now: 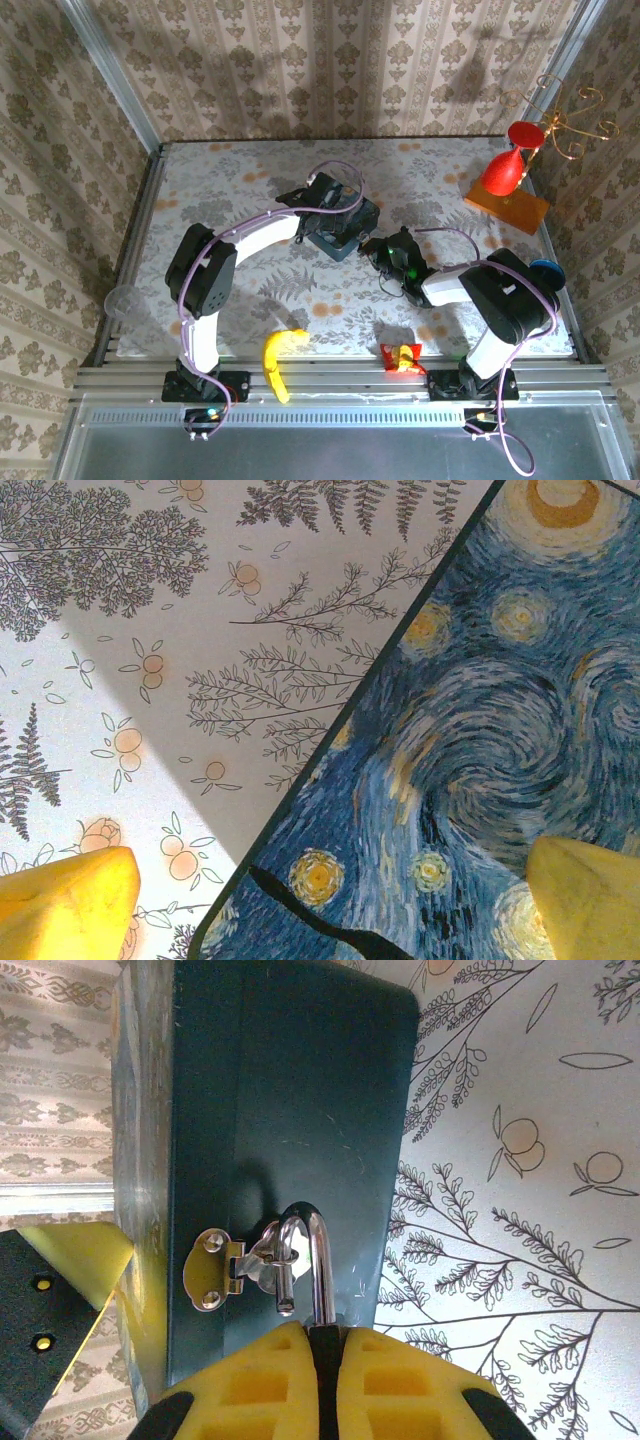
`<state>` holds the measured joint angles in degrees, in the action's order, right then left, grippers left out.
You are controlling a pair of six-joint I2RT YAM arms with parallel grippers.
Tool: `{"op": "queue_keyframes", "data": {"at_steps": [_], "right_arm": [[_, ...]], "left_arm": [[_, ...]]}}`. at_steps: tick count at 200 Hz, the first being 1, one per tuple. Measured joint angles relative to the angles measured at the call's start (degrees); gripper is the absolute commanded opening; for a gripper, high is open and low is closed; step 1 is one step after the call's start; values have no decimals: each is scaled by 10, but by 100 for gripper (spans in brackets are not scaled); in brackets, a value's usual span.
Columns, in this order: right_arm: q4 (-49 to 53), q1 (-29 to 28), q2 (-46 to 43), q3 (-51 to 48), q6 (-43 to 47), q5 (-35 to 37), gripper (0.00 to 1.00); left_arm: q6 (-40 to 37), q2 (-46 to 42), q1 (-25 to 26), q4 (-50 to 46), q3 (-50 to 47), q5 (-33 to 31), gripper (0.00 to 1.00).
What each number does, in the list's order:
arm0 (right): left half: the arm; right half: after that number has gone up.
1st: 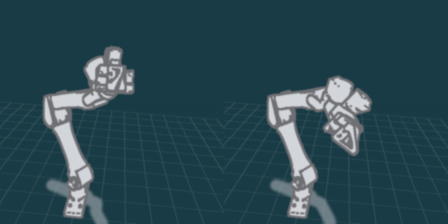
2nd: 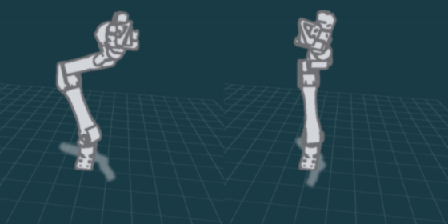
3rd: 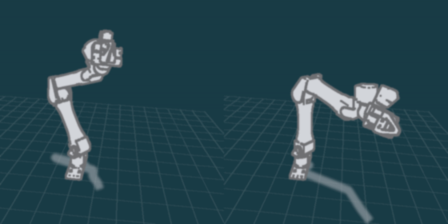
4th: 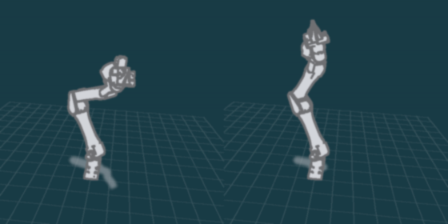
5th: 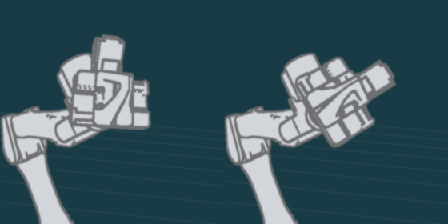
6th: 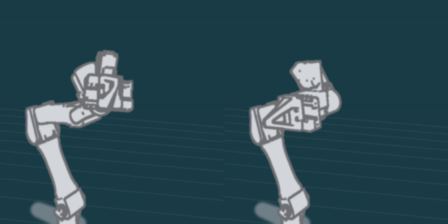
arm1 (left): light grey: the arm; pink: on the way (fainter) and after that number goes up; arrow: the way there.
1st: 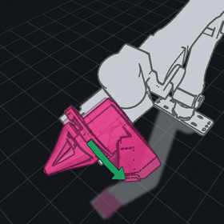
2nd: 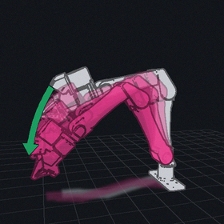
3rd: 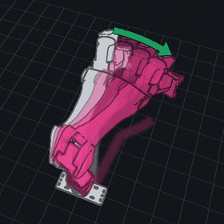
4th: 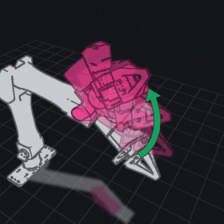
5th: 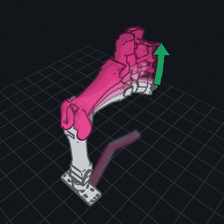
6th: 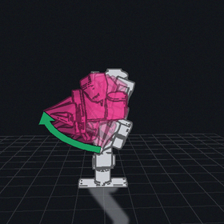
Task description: Unlock the padlock with the key
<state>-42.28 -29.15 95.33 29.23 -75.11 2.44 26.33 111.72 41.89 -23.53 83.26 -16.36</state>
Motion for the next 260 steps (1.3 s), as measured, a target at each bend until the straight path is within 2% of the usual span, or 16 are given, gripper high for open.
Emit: {"op": "queue_keyframes", "data": {"at_steps": [81,260], "right_arm": [[39,-2,-11,15,29,24,0],[6,-2,23,29,27,62,0]], "left_arm": [[0,-2,-1,4,-4,7,100],[0,-3,-3,10,-7,14,100]]}}
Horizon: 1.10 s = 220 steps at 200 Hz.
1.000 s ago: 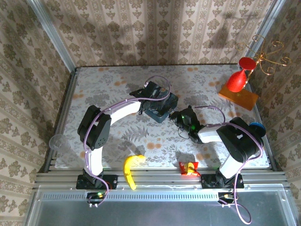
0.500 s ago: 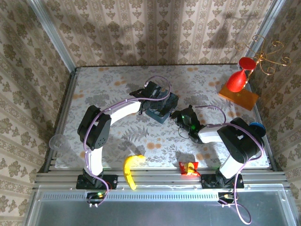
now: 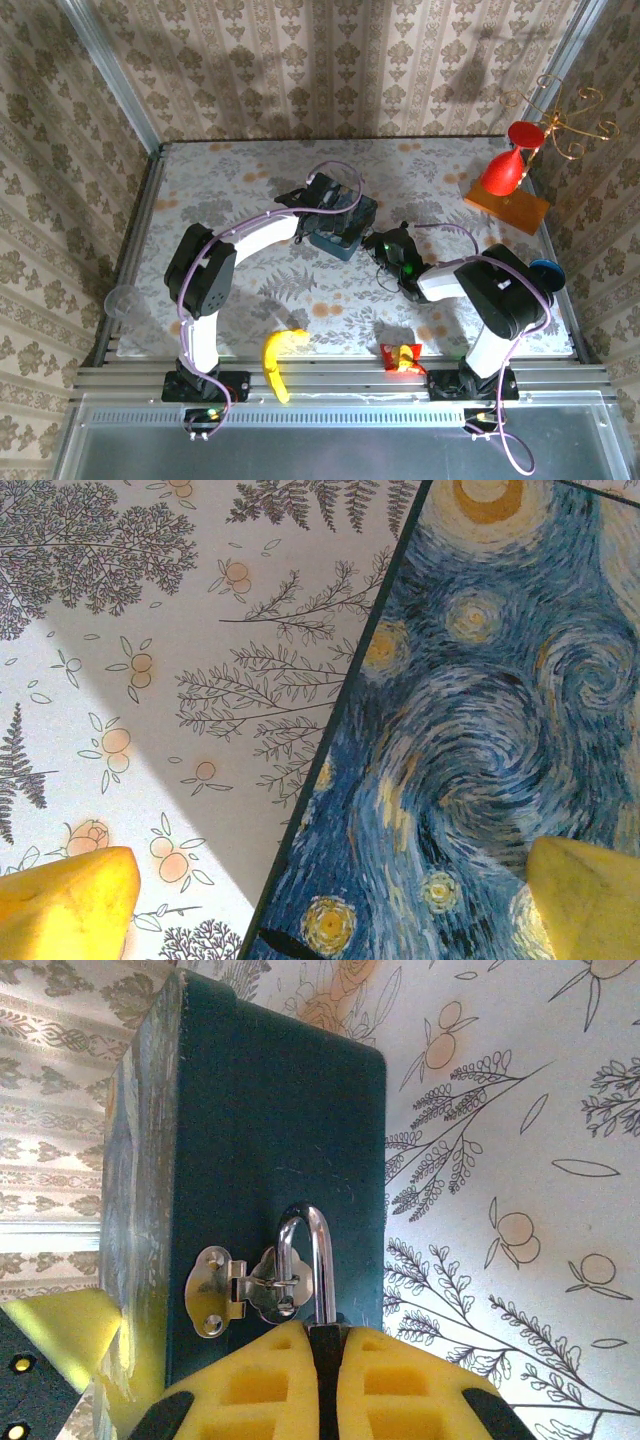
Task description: Unlock the padlock with the key
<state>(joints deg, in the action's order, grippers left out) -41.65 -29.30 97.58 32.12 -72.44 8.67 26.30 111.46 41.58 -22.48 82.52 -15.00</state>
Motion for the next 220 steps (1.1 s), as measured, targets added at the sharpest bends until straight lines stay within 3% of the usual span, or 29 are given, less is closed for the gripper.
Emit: {"op": "queue_keyframes", "data": {"at_steps": [146,220], "right_arm": [[0,33,9,29,14,-26,0],[158,47,-18,86,91,-64,0]], "left_arm": [[0,0,0,9,-3,1,100],[0,-4,-8,10,-9,12,100]]}}
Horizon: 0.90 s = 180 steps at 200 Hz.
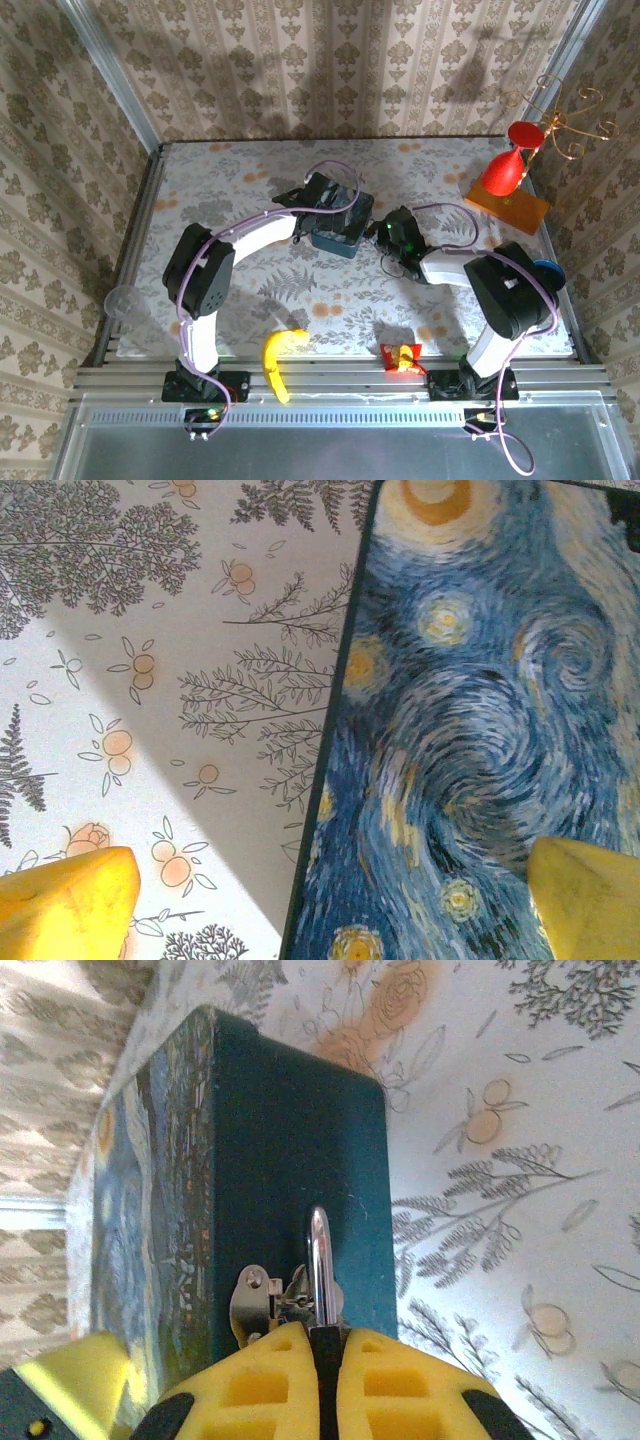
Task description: Unlock the padlock with the key
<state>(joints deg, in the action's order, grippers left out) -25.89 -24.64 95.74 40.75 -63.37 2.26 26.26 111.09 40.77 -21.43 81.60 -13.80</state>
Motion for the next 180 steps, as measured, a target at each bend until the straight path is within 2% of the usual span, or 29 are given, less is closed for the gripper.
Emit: {"op": "queue_keyframes", "data": {"at_steps": [63,103,180], "right_arm": [[48,59,-75,-20,54,-117,0],[46,83,-104,-27,64,-161,0],[-149,104,-42,-80,3,-244,0]], "left_arm": [[-2,-3,0,8,0,14,100],[-2,-2,-15,-2,1,1,100],[-2,-2,-26,-22,0,-27,100]]}}
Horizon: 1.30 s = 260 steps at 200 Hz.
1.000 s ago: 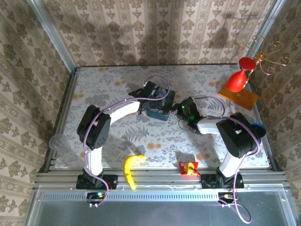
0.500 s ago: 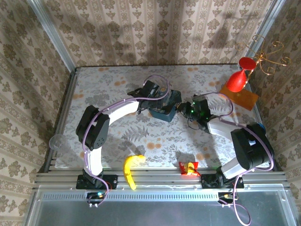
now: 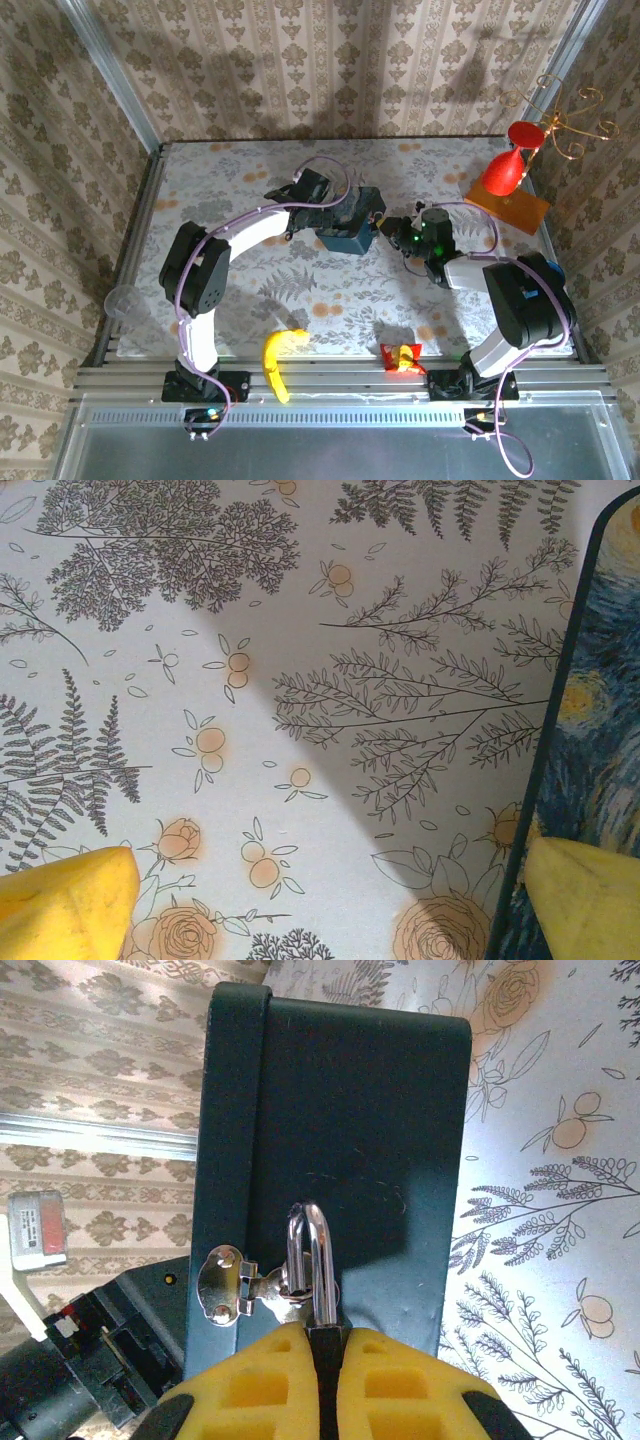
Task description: Unlock the padlock with the key
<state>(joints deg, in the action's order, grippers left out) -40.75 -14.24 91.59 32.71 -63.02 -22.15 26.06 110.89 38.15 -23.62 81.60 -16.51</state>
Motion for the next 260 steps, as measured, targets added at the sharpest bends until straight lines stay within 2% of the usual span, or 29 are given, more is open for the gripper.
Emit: {"op": "queue_keyframes", "data": {"at_steps": [61,99,168,214,237,260], "right_arm": [[-39,3,3,-27,-6,-10,0],[-40,1,12,-37,-2,-10,0],[-57,-26,66,-62,-6,-11,0],[-79,-25,75,-67,-15,-8,0],[-80,-24,75,-68,-15,-3,0],[-81,-19,75,-68,-16,7,0]], "left_arm": [[-2,0,0,-7,3,-8,100],[-13,-9,6,-48,17,-19,100],[-49,-16,75,-54,79,-22,100],[-87,78,122,-58,190,-33,100],[-92,115,129,-69,194,-30,100],[-94,115,129,-62,193,-32,100]]}}
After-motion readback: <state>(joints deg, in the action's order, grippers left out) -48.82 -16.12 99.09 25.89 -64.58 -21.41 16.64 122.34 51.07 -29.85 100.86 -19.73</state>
